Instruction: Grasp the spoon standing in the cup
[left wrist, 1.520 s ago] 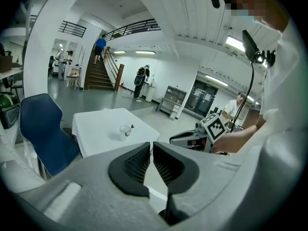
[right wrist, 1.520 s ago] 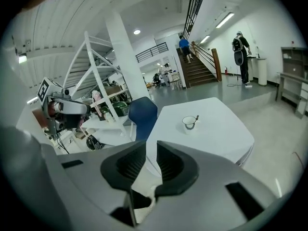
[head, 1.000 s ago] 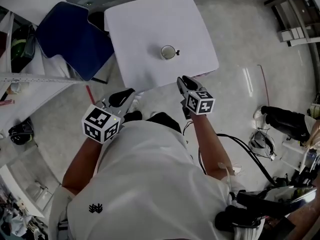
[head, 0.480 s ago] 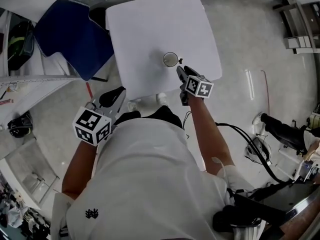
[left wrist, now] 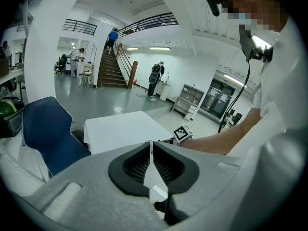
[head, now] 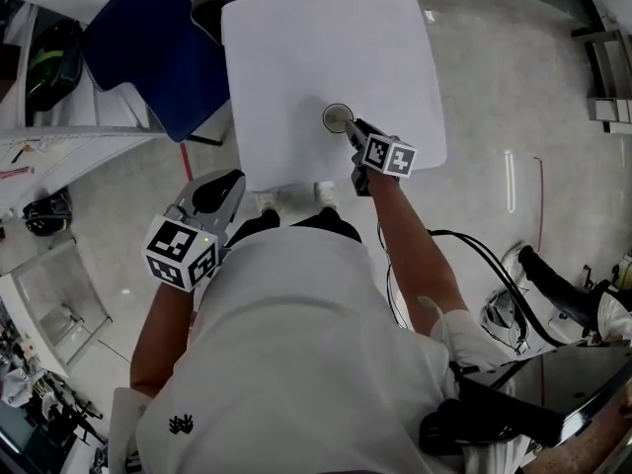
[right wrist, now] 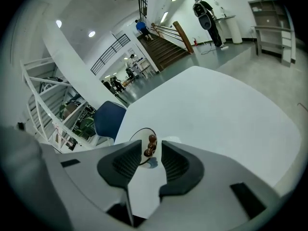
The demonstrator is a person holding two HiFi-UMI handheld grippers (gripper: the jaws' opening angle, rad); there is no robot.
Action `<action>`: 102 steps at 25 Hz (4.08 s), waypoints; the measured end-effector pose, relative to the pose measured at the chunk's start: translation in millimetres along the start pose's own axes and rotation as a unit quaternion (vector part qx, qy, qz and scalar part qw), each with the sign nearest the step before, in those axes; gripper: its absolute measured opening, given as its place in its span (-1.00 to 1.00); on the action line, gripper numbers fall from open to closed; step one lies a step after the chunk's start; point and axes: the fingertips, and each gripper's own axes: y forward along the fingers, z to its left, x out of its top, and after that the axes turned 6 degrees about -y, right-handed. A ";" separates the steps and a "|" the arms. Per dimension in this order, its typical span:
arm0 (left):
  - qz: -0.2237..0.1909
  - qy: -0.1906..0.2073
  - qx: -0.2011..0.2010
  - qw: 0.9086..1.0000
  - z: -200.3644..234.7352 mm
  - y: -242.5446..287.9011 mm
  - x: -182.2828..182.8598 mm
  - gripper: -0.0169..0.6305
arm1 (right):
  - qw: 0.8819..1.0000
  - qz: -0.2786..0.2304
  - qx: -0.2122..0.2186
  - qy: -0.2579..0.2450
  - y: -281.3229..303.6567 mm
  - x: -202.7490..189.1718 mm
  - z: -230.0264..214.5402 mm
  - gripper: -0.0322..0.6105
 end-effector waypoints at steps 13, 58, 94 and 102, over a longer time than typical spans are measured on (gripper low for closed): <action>-0.031 -0.006 0.041 0.999 9.3 -8.7 13.9 -0.86 | 0.997 0.012 0.005 -0.079 7.4 17.2 12.3 -0.74; -0.030 0.086 -0.134 0.987 26.7 -61.9 -7.7 -0.86 | 0.979 -0.090 -0.032 -0.181 -186.7 33.4 208.7 -0.74; -0.012 0.079 -0.176 0.981 47.6 -71.8 -27.9 -0.86 | 0.978 -0.094 -0.041 -0.184 -189.3 -0.1 257.9 -0.75; -0.011 0.070 -0.164 0.984 42.1 -57.8 -21.6 -0.86 | 0.977 -0.087 -0.029 -0.194 -185.4 11.6 245.5 -0.75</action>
